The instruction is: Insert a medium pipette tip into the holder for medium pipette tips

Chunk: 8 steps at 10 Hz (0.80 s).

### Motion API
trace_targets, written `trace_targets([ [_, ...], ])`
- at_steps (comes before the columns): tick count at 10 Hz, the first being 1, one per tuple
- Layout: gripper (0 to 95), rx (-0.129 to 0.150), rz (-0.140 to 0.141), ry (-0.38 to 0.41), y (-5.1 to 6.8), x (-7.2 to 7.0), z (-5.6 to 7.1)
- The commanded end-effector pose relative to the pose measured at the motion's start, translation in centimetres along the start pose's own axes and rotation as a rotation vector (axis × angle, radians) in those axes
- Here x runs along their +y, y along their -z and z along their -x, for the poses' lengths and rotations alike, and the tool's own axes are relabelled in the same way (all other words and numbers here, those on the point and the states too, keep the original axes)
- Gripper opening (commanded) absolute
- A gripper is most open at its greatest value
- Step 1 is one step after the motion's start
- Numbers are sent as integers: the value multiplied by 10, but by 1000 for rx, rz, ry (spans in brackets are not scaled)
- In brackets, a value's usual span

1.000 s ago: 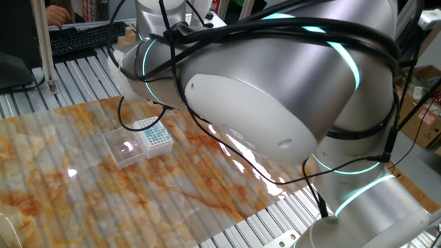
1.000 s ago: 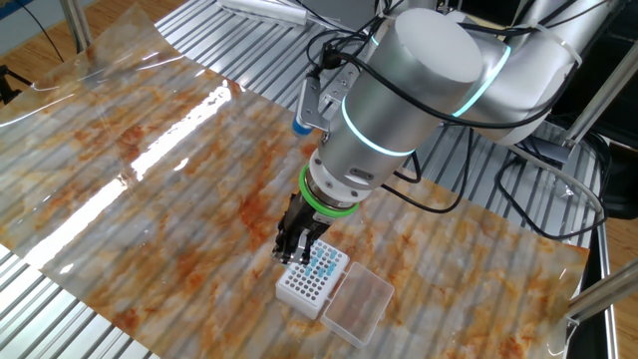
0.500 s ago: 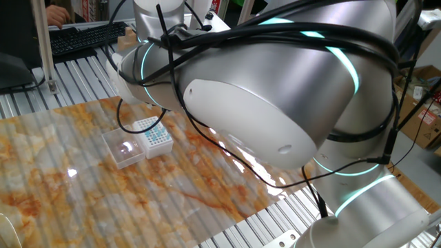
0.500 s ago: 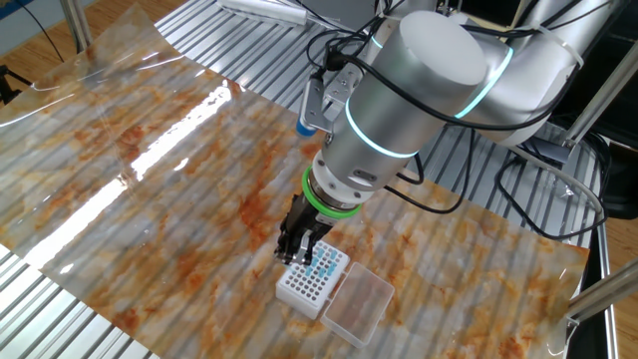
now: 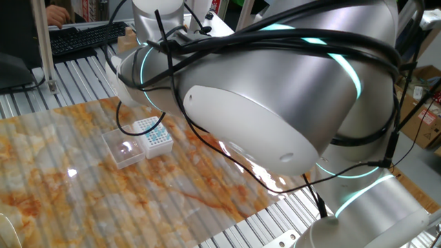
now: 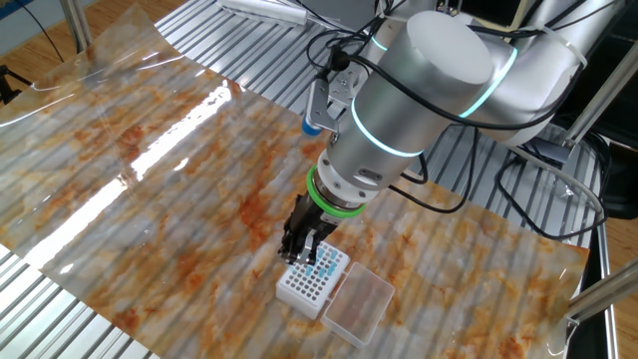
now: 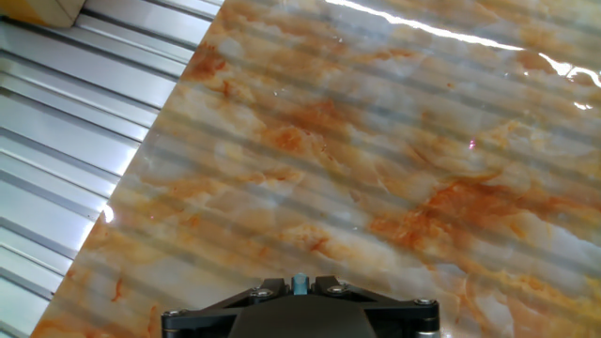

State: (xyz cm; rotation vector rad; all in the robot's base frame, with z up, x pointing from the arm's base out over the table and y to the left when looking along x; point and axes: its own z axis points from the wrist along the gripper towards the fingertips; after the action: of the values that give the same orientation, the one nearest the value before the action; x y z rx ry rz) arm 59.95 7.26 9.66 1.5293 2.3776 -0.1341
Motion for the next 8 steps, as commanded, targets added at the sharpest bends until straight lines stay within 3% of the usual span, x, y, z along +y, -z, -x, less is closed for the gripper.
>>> trace_targets([
  [1,0,4,-1,-5,0,1,-2],
  [8,0,23,-5,-34,2,1,-6],
])
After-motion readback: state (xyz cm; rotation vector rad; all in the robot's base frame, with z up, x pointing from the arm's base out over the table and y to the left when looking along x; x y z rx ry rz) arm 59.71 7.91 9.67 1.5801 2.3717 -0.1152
